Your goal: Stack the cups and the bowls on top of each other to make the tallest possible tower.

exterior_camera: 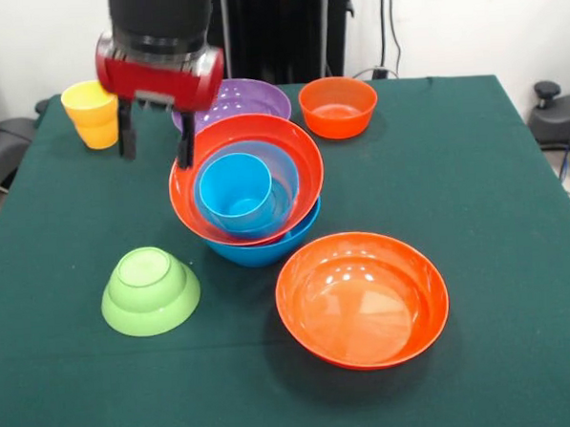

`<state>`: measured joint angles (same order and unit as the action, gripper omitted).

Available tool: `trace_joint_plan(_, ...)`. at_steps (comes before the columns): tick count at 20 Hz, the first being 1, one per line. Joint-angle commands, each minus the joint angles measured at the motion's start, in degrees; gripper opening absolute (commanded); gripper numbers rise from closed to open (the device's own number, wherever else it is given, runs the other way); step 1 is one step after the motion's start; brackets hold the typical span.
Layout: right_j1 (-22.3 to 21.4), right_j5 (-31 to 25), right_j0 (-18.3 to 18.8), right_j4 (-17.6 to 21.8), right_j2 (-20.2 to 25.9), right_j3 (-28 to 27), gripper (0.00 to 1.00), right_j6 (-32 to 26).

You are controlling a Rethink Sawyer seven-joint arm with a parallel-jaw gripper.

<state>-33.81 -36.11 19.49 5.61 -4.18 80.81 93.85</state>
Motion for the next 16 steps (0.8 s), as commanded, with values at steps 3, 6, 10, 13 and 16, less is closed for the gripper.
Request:
trace_joint_plan(3, 16.7, -10.2, 0.6, 1.6, 5.6, -27.6, 1.0, -1.8)
trace_joint_plan(6, 20.3, -19.3, 1.1, 1.4, 6.5, -38.0, 1.0, -4.9)
trace_joint_plan(10, 21.4, -23.7, 1.1, 1.3, 6.5, -42.1, 1.0, -5.9)
trace_joint_plan(13, 20.9, -21.5, 0.6, 1.8, 5.7, -40.4, 1.0, -5.1)
trace_joint_plan(16, 19.8, -15.7, 0.1, 3.3, 5.1, -36.9, 1.0, -5.5)
